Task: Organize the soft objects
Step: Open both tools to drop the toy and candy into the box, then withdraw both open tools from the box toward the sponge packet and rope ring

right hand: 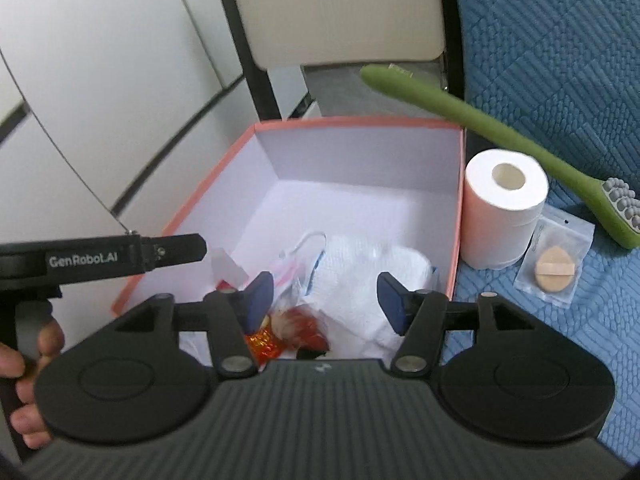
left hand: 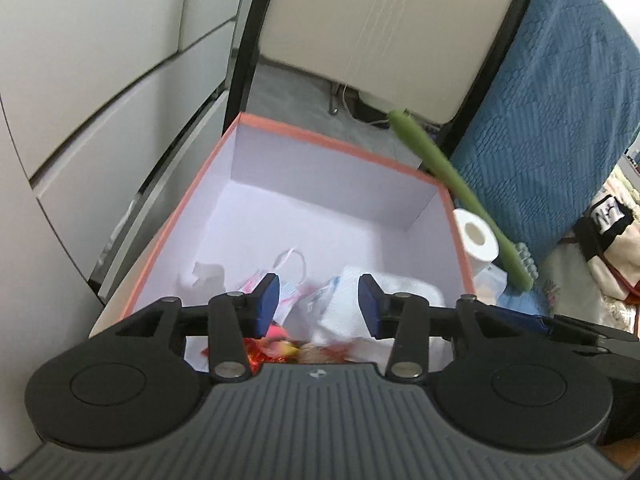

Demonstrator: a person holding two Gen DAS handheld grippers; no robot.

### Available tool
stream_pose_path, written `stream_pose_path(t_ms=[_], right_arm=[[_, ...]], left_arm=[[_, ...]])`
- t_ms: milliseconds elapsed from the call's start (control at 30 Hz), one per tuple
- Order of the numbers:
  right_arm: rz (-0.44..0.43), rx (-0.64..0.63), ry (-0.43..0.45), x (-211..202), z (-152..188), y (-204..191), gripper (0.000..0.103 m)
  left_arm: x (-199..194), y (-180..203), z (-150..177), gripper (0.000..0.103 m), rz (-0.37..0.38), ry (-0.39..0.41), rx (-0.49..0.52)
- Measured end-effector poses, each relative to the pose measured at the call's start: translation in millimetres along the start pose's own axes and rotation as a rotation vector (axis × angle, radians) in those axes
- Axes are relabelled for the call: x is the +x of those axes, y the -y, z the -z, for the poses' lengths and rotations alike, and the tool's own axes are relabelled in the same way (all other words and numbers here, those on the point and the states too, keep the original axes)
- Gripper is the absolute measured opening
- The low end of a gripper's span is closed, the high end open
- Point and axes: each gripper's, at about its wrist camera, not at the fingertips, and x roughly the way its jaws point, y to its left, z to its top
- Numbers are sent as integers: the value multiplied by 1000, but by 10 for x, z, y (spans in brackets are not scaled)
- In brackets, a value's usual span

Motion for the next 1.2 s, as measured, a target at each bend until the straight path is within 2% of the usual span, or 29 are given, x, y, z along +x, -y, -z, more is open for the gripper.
stream_pose_path(t_ms=[300, 567, 900, 1200], right_arm=[[20, 24, 125, -535, -48, 298, 60], [62, 55, 216, -980, 37, 705, 60], [127, 100, 253, -1300, 357, 1274, 60], [175, 188, 250, -1424, 699, 1882, 60]], left_arm=[[-293, 502, -30, 49, 34, 79, 49], [-404, 1035, 75, 49, 87, 114, 96], [-187, 1760, 401, 50, 170, 102, 159], [166, 2318, 866, 50, 202, 70, 256]])
